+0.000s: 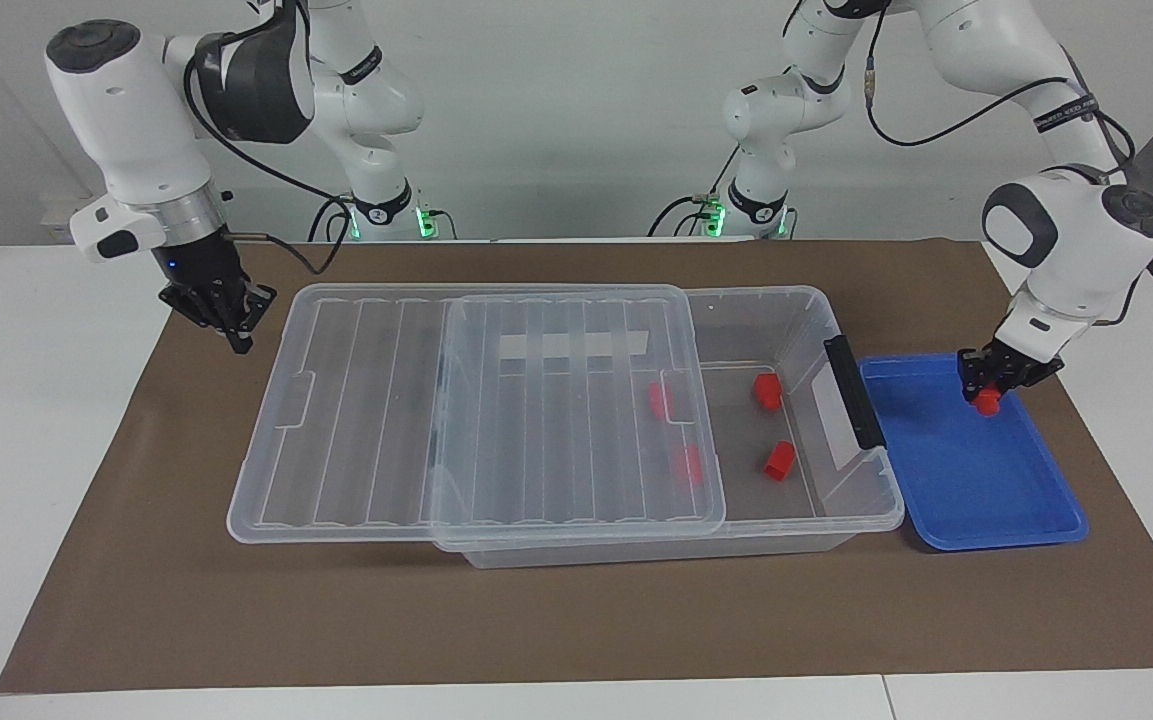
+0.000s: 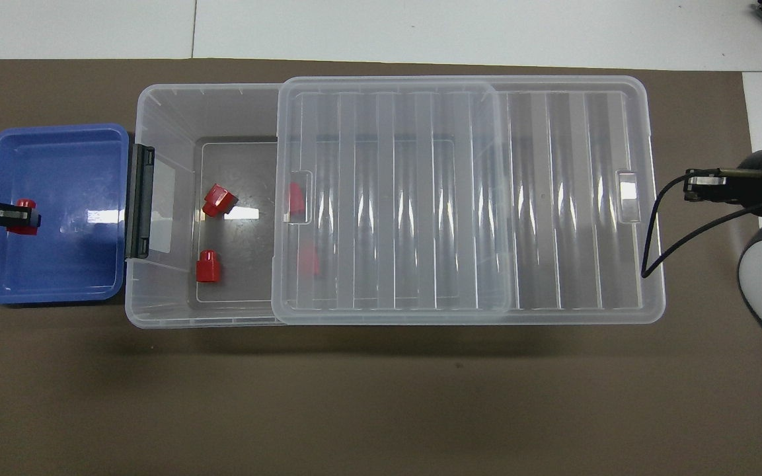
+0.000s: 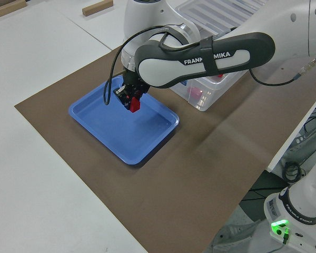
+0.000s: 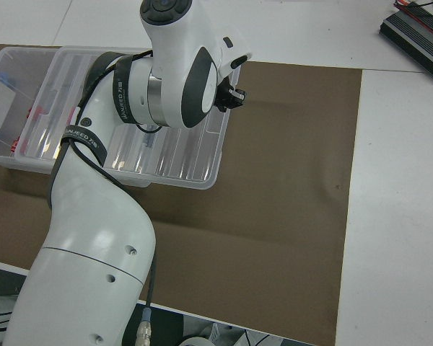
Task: Place red block in blue tray from box
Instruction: 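Lower the red block into the blue tray and open the left gripper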
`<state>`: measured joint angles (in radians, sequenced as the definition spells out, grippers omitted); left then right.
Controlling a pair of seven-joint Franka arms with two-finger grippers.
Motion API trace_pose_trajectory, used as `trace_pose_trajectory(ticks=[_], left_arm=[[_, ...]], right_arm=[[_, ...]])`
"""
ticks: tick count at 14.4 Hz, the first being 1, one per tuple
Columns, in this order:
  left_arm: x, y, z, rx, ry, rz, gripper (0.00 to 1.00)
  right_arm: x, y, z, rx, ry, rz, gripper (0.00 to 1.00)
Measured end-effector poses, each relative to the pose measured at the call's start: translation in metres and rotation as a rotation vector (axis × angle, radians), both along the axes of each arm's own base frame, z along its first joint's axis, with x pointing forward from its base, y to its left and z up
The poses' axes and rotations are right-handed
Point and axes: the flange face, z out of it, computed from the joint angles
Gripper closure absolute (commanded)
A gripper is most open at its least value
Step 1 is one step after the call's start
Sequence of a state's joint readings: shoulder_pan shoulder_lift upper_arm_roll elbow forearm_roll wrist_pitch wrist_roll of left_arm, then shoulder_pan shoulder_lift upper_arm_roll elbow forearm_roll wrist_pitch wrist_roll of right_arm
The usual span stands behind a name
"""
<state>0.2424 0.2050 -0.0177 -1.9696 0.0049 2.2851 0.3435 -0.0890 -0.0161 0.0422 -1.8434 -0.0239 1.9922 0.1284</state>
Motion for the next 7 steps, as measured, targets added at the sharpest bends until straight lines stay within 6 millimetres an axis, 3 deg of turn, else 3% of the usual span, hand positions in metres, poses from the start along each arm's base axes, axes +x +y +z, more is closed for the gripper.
trace_pose_trajectory(ticks=[3,5,6,7], left_arm=[[-0.002,0.000,-0.056,-0.004,-0.020,0.011,0.78],[-0.002,0.003,-0.075,-0.005,-0.017,0.019,0.75],[-0.002,0.004,-0.075,-0.004,-0.020,0.021,0.66],[-0.002,0.004,-0.073,-0.004,-0.023,0.022,0.51]], right_arm=[[0.011,-0.011,-0.027,0.002,-0.010,-0.016,1.00],[0.020,-0.017,-0.044,0.003,-0.015,-0.024,1.00],[0.024,-0.018,-0.052,0.004,-0.016,-0.025,1.00],[0.028,-0.018,-0.059,0.004,-0.018,-0.025,1.00]])
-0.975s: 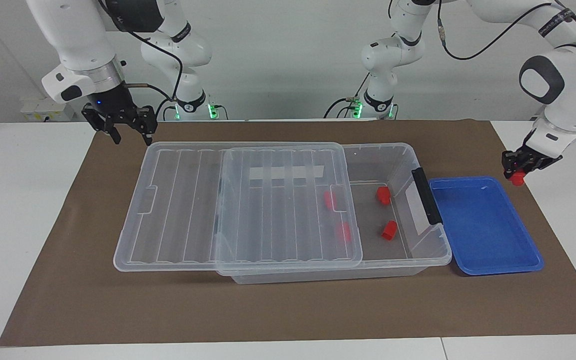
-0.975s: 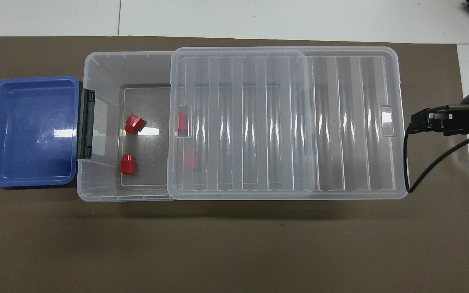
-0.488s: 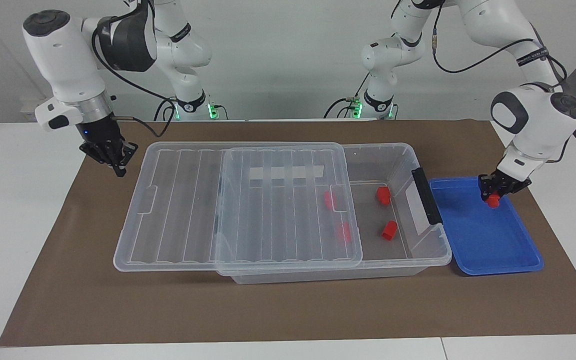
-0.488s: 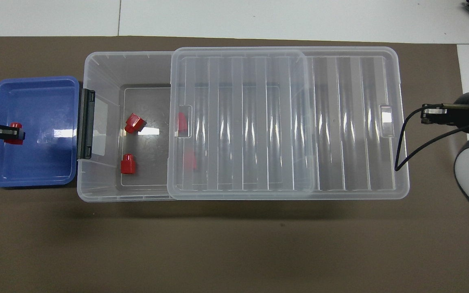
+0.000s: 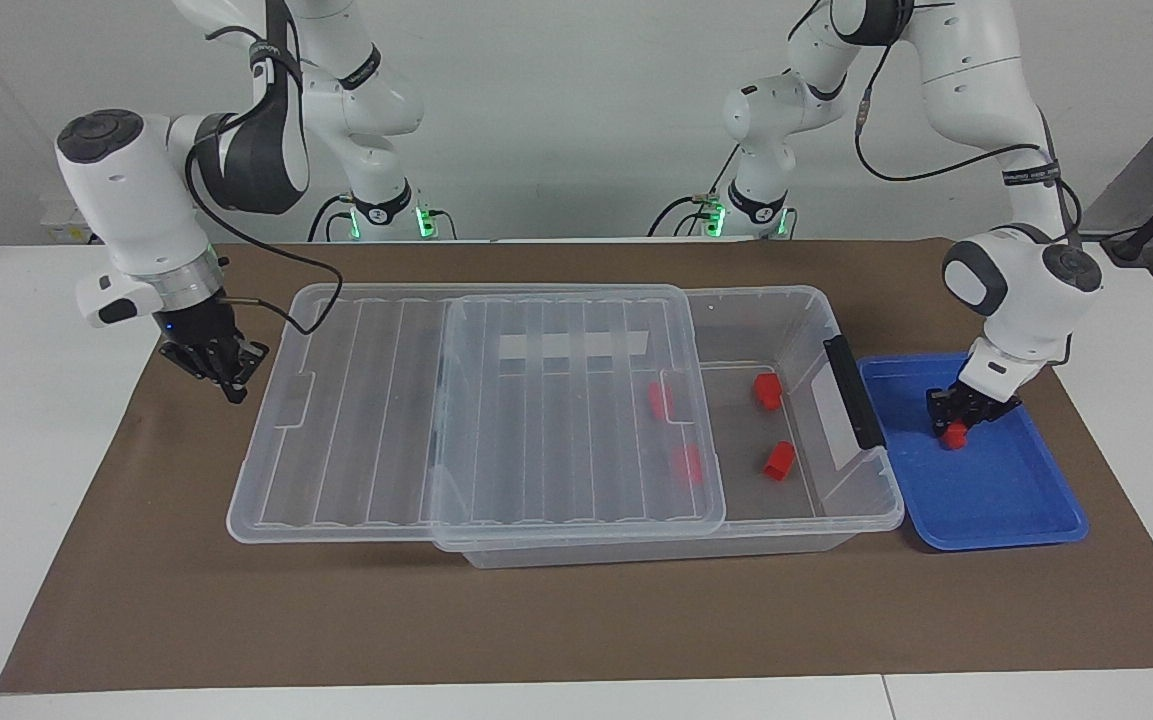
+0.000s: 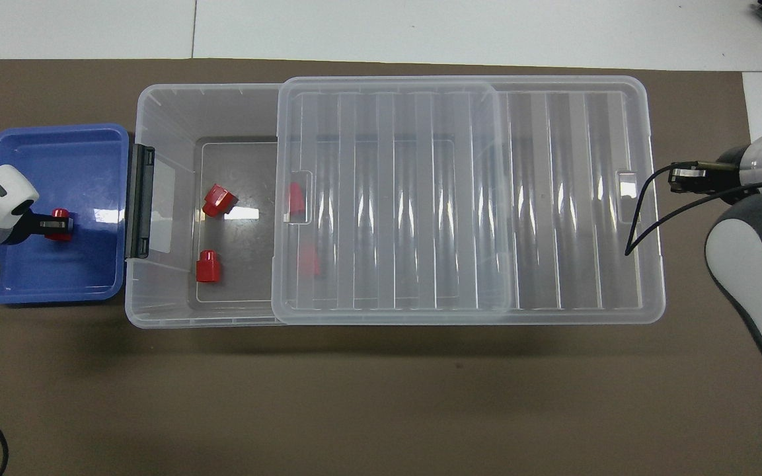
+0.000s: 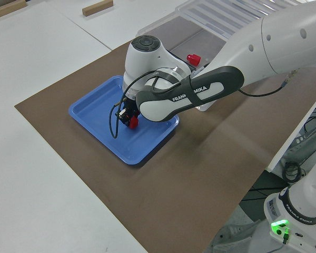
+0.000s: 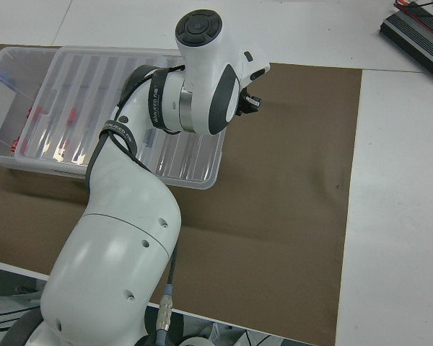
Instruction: Place red block in blue tray from box
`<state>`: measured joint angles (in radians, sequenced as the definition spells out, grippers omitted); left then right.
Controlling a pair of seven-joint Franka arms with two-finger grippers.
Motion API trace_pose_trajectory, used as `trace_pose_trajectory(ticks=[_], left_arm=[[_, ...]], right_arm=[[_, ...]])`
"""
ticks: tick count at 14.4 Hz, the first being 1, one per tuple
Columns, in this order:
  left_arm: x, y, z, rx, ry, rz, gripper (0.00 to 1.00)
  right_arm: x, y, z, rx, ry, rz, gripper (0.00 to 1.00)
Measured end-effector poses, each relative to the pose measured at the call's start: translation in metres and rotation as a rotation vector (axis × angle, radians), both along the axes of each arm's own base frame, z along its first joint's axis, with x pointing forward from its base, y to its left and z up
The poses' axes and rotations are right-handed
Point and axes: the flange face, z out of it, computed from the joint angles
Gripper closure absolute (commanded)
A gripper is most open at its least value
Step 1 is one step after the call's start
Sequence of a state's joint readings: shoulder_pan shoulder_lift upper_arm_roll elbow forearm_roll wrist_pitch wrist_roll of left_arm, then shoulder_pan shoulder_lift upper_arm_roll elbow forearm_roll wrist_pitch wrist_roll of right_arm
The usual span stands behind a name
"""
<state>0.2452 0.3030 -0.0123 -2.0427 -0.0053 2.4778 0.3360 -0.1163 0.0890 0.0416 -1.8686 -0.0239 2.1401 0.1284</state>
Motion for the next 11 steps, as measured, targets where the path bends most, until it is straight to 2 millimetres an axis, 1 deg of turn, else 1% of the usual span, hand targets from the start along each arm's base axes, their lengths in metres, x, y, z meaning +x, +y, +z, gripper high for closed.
trace_pose_trajectory(ticks=[1,2,4,6,7,8,9,10,11], left_arm=[[0.000,0.000,0.001,0.000,-0.001,0.001,0.23],[0.000,0.000,0.001,0.000,-0.001,0.001,0.00],[0.000,0.000,0.001,0.000,-0.001,0.001,0.00],[-0.001,0.001,0.000,-0.001,0.005,0.002,0.00],[-0.002,0.001,0.002,-0.005,0.020,0.002,0.00],[-0.002,0.001,0.011,-0.011,0.046,0.003,0.00],[-0.003,0.001,0.030,-0.019,0.080,0.003,0.00],[-0.005,0.000,0.062,-0.028,0.115,0.005,0.00],[-0.009,-0.001,0.104,-0.036,0.144,0.008,0.00]], right_arm=[[0.002,0.000,-0.006,0.001,0.003,0.000,1.00],[0.004,0.000,-0.011,0.002,0.009,0.001,1.00],[0.006,0.003,-0.016,0.003,0.015,0.006,1.00],[0.006,0.009,-0.016,0.003,0.015,0.016,1.00],[0.006,0.013,-0.016,0.003,0.015,0.023,1.00],[0.007,0.019,-0.016,0.003,0.015,0.033,1.00],[0.007,0.026,-0.016,0.003,0.015,0.045,1.00],[0.007,0.035,-0.016,0.003,0.015,0.060,1.00],[0.007,0.045,-0.016,0.003,0.016,0.077,1.00]])
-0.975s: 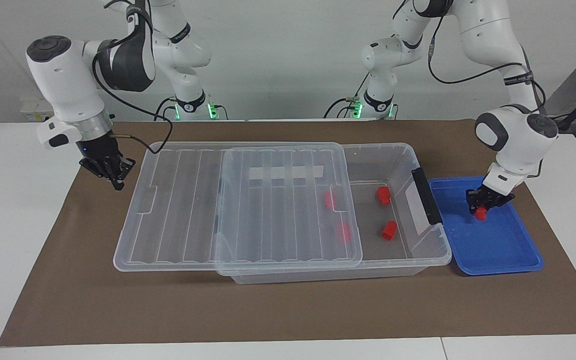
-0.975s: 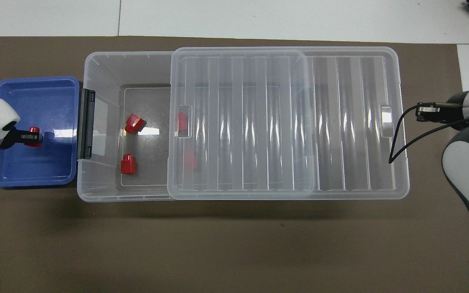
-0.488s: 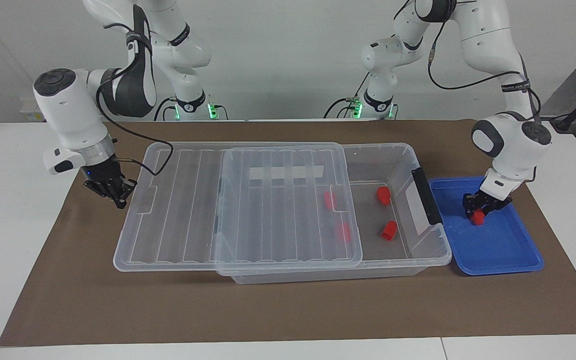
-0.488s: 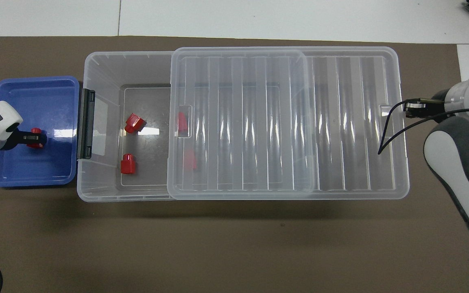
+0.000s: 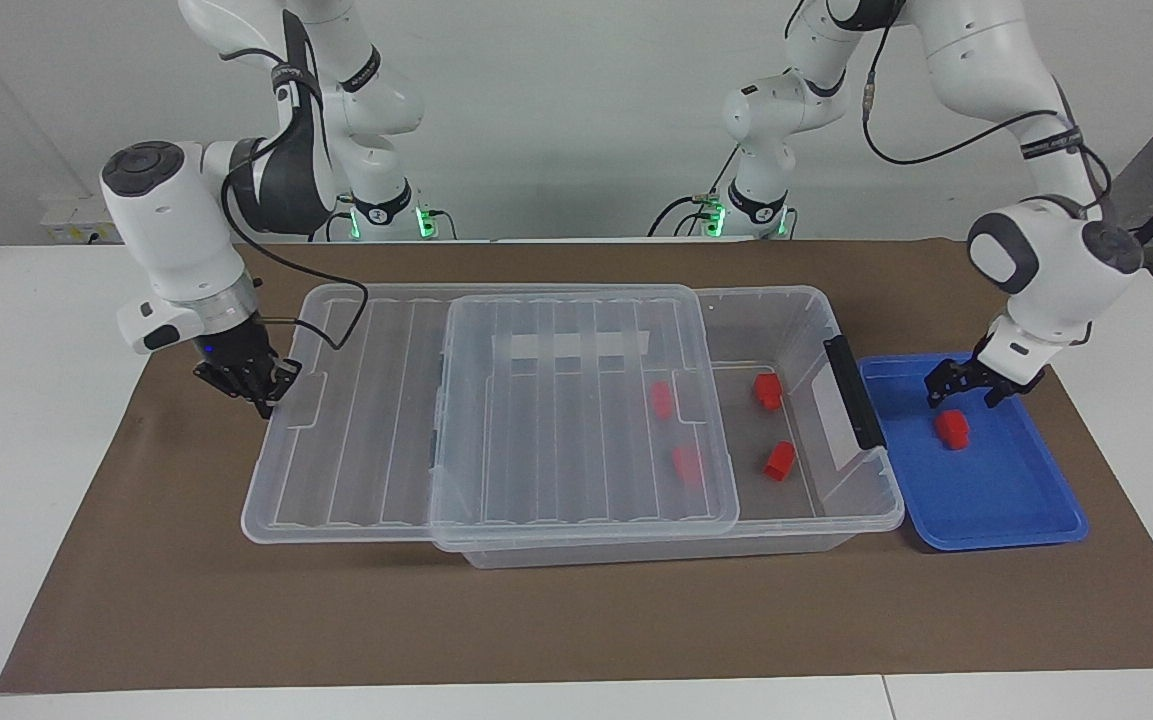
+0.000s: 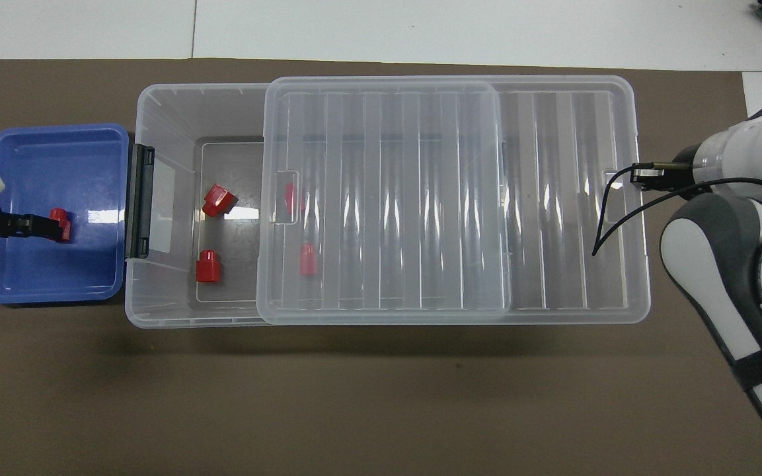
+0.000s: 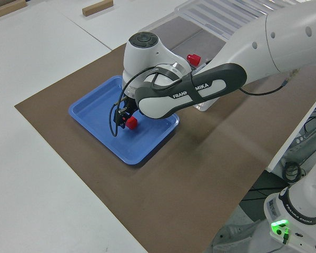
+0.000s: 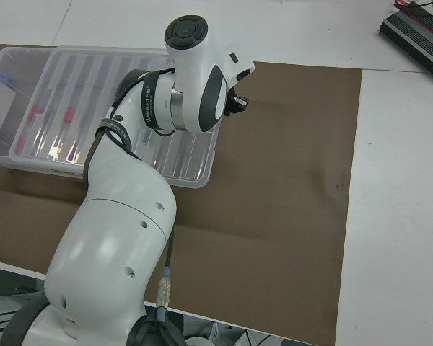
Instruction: Place red block in blue tray from box
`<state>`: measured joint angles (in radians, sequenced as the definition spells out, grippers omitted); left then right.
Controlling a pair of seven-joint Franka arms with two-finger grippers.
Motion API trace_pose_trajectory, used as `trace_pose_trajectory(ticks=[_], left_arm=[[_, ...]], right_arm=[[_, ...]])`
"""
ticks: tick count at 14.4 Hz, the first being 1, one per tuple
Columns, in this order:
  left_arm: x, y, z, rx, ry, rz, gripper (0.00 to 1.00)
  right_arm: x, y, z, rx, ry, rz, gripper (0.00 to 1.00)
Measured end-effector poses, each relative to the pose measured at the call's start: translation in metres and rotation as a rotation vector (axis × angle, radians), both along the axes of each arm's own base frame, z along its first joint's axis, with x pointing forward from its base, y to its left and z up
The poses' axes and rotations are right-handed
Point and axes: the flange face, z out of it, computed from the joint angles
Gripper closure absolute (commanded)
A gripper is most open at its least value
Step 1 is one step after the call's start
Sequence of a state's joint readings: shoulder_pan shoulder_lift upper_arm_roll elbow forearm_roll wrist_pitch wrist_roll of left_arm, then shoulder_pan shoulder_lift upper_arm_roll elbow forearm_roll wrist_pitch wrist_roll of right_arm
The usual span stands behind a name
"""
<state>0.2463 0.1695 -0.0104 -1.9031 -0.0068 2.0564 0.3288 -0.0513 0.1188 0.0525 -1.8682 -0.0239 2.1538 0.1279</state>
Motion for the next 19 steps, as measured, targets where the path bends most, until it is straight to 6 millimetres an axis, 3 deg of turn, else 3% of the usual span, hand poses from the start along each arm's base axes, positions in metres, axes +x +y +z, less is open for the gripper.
trace_pose_trajectory(ticks=[3,5,6,8,11,13,19], left_arm=[[-0.027,-0.011,0.135,-0.002,0.014,0.044,0.00],[-0.049,-0.027,0.197,0.006,-0.017,0.127,0.00],[-0.055,-0.038,0.213,0.009,-0.028,0.158,0.00],[-0.053,-0.068,0.227,0.014,-0.047,0.193,0.00],[-0.046,-0.119,0.222,0.017,-0.036,0.225,0.00],[-0.047,-0.147,0.224,0.022,-0.025,0.220,0.00],[-0.053,-0.157,0.222,0.028,-0.011,0.212,0.00]], right_arm=[[-0.001,0.036,0.000,0.000,0.001,0.059,1.00],[-0.003,0.063,0.000,0.001,0.001,0.104,1.00],[-0.005,0.076,0.000,0.001,0.002,0.126,1.00],[-0.009,0.100,-0.001,0.001,0.007,0.166,1.00],[-0.015,0.129,-0.001,0.008,0.014,0.209,1.00],[-0.017,0.137,-0.001,0.038,0.019,0.207,1.00],[-0.020,0.151,-0.001,0.046,0.019,0.227,1.00]])
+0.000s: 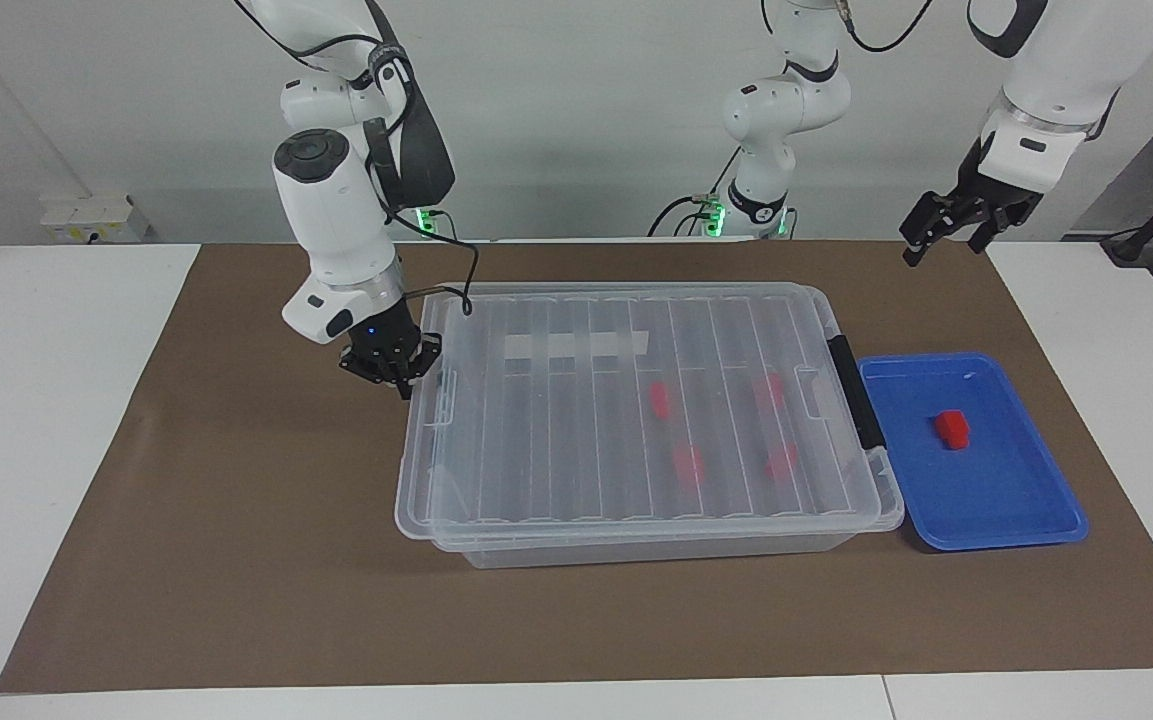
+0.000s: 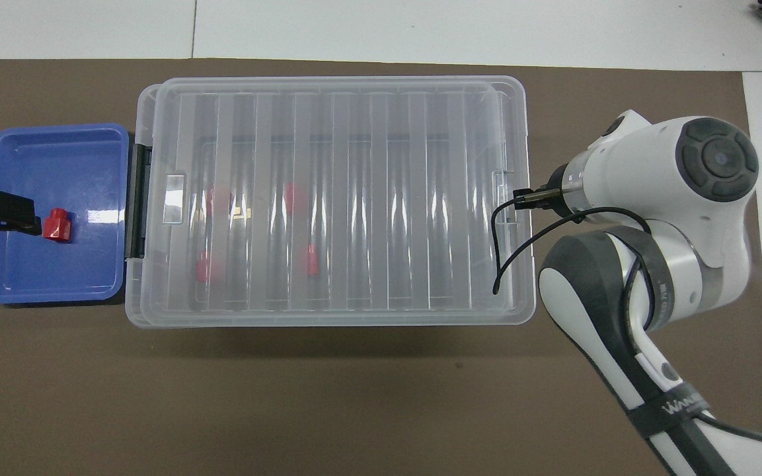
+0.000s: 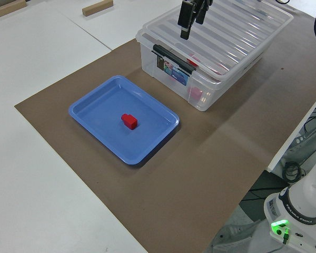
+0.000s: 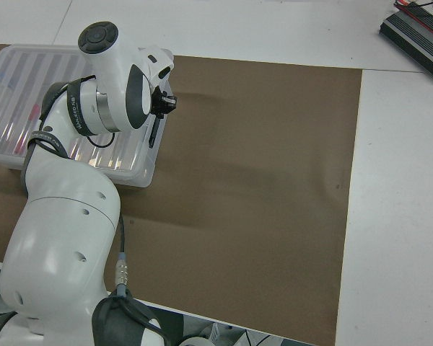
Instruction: Place red block in blue tray from box
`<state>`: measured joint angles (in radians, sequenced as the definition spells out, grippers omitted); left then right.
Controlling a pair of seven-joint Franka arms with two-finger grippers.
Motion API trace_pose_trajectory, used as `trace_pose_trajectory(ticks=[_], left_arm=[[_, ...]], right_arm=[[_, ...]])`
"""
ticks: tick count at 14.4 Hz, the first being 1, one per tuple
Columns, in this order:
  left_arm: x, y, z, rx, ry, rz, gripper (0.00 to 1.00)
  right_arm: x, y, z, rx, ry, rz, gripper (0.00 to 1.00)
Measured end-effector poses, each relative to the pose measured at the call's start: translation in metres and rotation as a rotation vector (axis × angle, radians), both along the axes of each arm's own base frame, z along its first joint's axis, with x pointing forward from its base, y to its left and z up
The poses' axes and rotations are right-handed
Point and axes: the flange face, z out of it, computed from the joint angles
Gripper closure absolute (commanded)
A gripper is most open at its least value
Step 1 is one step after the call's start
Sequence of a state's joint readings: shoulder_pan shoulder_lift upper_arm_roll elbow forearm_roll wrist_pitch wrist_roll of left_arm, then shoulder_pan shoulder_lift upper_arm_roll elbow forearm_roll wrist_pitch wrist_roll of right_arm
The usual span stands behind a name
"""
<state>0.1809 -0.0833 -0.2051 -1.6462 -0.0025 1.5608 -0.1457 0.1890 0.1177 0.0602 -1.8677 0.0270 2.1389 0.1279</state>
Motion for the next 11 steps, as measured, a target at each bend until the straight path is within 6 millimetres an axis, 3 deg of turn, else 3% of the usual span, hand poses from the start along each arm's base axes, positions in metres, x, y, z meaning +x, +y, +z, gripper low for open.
trace_pose_trajectory(ticks=[3,6,11], left_arm=[[-0.003,-0.016,0.000,0.001,0.011,-0.038,0.00],[-0.006,-0.011,0.000,-0.004,0.042,-0.059,0.00],[-0.020,-0.014,0.031,-0.015,-0.006,-0.076,0.00]], right_arm=[[-0.001,0.005,0.000,0.001,0.001,0.007,1.00],[-0.002,0.007,0.000,0.001,0.001,0.011,1.00],[-0.004,0.017,0.000,0.001,0.001,0.027,1.00]])
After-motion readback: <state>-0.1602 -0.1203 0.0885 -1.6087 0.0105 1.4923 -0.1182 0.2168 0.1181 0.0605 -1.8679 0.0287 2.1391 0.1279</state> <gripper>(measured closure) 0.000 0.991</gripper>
